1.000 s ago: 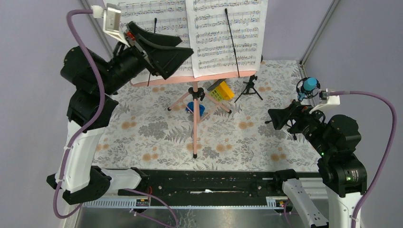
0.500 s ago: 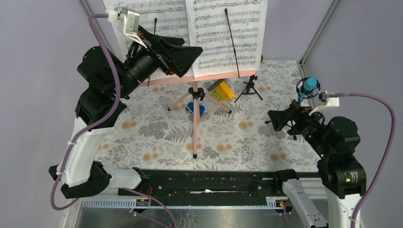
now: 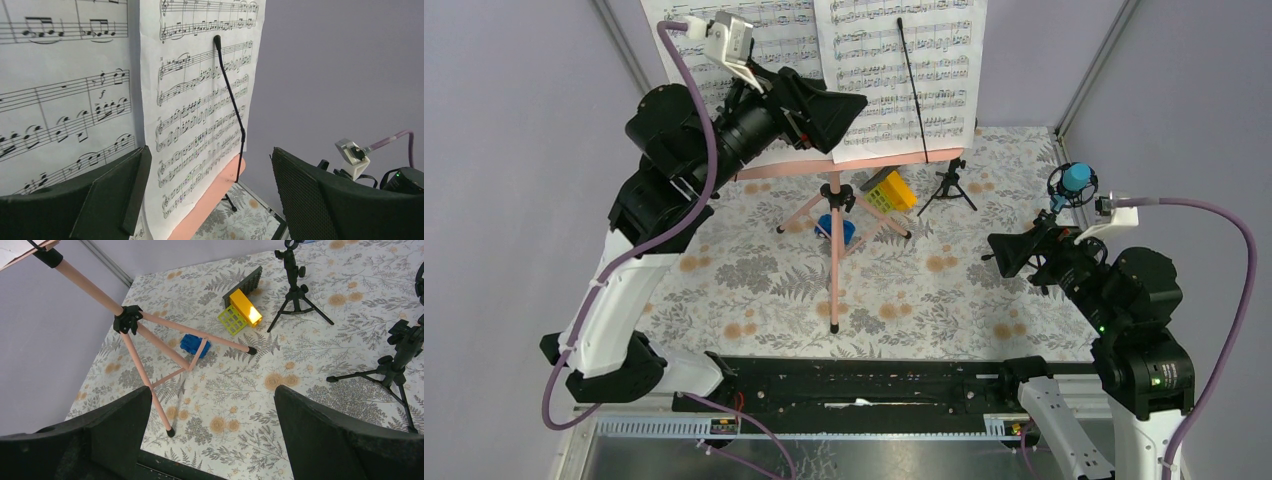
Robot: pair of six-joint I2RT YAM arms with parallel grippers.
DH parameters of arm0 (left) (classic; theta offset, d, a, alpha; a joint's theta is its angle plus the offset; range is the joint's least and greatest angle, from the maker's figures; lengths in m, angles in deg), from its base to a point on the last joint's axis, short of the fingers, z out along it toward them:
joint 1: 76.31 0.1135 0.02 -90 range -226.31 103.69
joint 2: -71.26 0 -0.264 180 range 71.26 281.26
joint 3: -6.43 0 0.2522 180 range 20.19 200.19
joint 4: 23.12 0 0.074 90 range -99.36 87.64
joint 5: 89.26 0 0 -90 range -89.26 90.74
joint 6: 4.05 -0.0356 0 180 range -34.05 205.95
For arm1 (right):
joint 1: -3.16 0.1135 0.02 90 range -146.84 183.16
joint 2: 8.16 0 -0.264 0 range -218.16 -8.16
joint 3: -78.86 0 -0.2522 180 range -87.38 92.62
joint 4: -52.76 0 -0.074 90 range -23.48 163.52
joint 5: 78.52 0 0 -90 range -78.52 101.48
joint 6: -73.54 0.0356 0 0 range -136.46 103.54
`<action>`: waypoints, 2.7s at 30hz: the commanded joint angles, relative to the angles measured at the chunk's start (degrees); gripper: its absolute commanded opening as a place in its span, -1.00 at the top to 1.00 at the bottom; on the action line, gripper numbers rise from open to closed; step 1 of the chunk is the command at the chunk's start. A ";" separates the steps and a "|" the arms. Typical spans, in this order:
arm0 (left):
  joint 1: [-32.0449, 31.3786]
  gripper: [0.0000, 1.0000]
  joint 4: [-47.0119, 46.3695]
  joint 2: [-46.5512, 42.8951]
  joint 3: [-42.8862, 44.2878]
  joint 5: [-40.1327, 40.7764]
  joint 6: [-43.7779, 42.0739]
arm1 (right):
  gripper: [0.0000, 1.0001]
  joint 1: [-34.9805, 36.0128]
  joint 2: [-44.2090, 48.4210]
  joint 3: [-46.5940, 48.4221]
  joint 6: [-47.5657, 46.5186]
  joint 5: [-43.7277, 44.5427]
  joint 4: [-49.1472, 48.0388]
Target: Pack up the instrument practice props
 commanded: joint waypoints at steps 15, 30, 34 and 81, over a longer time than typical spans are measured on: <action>-0.99 -0.93 -5.12 -2.49 -2.35 6.58 -2.01 | -0.99 0.22 0.87 -1.12 -0.92 2.09 0.05; -1.31 -0.96 -8.06 -0.94 -4.03 4.55 -0.93 | -0.99 0.16 1.17 -1.60 -0.96 2.22 0.05; -1.56 -0.96 -8.39 -0.45 -4.14 4.05 -0.88 | -0.99 0.16 1.25 -1.65 -0.98 2.26 0.05; -1.95 0.62 -17.54 -0.56 -10.58 3.45 -5.15 | -0.41 0.14 -28.25 27.83 18.14 -33.46 -29.89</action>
